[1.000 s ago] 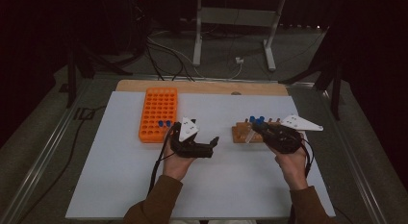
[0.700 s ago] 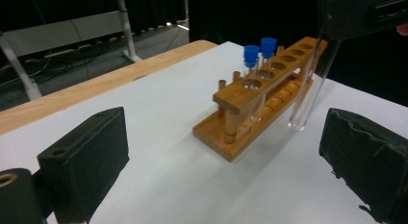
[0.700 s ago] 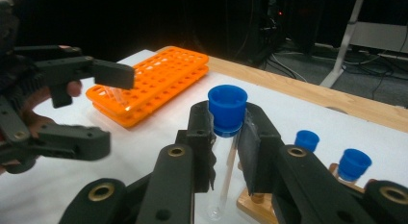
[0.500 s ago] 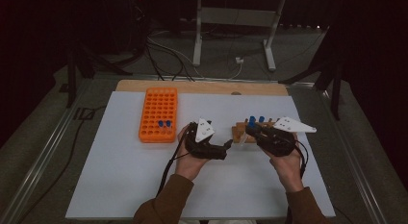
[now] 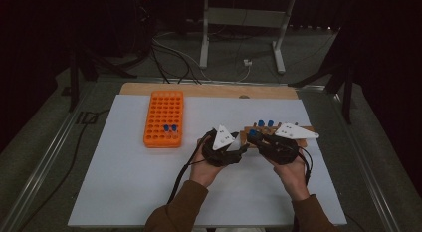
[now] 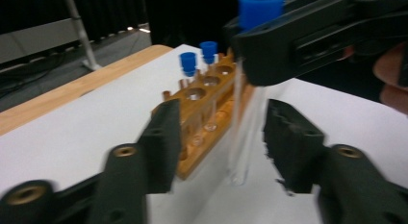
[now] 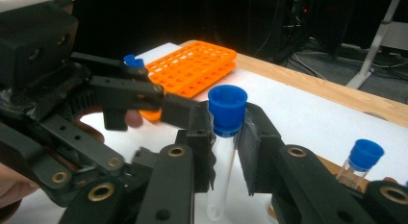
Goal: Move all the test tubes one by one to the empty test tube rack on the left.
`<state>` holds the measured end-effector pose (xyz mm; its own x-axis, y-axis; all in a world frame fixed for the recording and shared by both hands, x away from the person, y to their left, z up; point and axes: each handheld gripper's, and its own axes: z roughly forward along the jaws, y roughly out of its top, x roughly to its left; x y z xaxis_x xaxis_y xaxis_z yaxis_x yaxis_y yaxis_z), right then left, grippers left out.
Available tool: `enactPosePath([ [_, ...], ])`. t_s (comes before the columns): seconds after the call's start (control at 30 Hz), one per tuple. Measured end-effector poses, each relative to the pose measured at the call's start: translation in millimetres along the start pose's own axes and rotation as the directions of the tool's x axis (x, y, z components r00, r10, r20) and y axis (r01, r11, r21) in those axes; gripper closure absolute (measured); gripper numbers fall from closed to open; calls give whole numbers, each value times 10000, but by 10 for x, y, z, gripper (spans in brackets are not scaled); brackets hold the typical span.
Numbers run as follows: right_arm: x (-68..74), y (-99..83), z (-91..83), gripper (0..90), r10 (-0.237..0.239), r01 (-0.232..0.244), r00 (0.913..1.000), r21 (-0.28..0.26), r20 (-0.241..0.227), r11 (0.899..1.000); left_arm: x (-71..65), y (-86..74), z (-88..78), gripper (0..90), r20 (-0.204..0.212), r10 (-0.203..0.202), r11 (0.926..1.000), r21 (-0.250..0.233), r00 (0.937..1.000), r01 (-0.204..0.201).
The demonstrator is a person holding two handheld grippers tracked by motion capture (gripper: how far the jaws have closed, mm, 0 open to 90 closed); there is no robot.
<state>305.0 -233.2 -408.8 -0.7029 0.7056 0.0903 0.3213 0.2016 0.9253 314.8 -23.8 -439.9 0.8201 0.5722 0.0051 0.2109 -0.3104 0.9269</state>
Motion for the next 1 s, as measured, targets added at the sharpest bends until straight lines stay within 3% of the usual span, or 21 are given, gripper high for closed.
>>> enactPosePath([
  [0.3,34,-8,31,762,-50,51,9998,77,-194,10000,-43,3,22,775,168,323,9995,-66,9993,-322],
  [0.47,30,-3,24,752,-39,40,9998,32,-219,10000,-40,8,12,784,190,311,9995,-107,9993,-309],
  [0.7,-1,31,-38,618,124,-132,9997,-418,-192,9990,-35,-28,29,786,211,225,9997,80,9995,-226],
  [1.0,-51,43,-93,581,510,-499,9986,-784,111,9957,-51,-94,39,787,243,378,9988,313,9990,-385],
])
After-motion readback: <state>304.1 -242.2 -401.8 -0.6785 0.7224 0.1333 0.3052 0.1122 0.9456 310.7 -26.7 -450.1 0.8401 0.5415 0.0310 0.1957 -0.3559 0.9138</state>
